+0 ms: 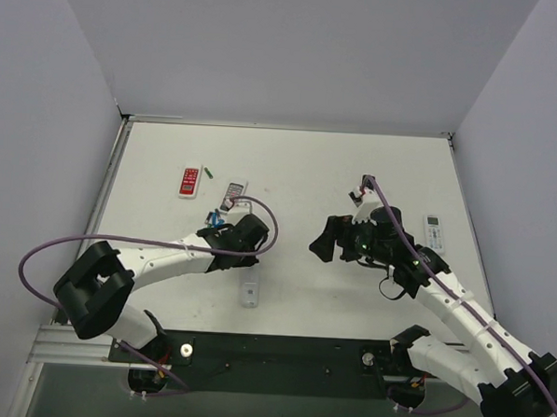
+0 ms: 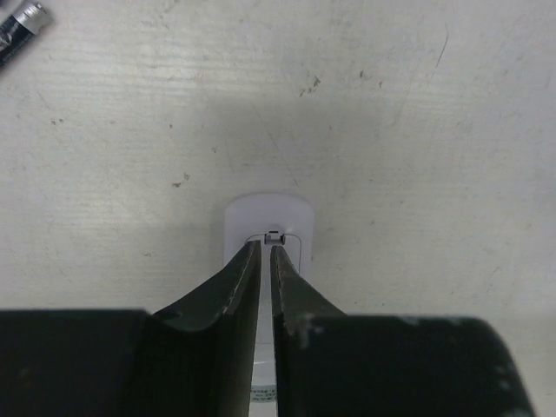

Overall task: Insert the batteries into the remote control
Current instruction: Load the battery cover into the remote control, then reset both arms

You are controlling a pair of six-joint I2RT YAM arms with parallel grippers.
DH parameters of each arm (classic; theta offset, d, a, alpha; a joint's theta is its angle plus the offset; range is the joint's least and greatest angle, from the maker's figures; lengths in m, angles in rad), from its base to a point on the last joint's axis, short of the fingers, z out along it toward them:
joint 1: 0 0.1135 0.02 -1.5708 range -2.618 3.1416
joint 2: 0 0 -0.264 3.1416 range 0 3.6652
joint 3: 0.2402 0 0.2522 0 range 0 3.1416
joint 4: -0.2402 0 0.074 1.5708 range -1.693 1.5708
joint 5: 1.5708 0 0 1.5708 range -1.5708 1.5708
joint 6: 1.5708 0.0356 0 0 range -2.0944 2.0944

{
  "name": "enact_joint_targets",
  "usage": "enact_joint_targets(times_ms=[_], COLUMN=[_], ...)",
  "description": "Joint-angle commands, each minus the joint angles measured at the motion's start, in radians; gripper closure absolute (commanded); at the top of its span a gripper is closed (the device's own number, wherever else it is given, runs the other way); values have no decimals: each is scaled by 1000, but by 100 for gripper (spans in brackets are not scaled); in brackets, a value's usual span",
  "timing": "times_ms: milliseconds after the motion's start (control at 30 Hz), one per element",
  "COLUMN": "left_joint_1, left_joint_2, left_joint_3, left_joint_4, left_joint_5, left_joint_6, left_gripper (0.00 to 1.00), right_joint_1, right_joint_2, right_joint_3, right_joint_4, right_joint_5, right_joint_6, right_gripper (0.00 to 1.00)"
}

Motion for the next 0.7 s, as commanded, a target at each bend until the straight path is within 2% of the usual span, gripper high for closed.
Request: enact_joint_targets(times_ms=[0, 167, 233, 267, 333, 367, 400, 500, 600, 667], left_joint_1=[89, 232, 321, 359, 465, 494, 549, 599, 610, 610], left_joint_2=[-90, -239, -299, -363, -472, -509, -549, -698, -831, -922], left_joint_3=[86, 90, 81, 74, 70, 70, 72, 90, 107, 116], left_joint_4=[0, -17, -39, -48, -85, -95, -120, -180, -218, -208], left_joint_5=[78, 109, 121, 127, 132, 129, 124, 25, -109, -162], left_joint_6=[60, 108, 131, 138, 152, 165, 193, 240, 281, 307], left_gripper=[77, 55, 48, 42, 35, 26, 22, 8, 3, 3], right_joint_1=[-5, -19, -33, -50, -73, -88, -114, -165, -205, -219], right_joint_2=[-36, -75, -93, -99, -119, -128, -136, -176, -223, -254], right_joint_3=[80, 145, 172, 182, 206, 214, 220, 240, 251, 258], right_joint_4=[-76, -186, -220, -252, -282, -311, -323, -358, -374, -374], right_joint_5=[104, 305, 360, 426, 482, 527, 543, 606, 682, 723], right_joint_6=[-51, -106, -112, -113, -106, -91, -83, -55, -49, -54], right_gripper=[13, 12, 11, 11, 11, 10, 9, 9, 7, 6])
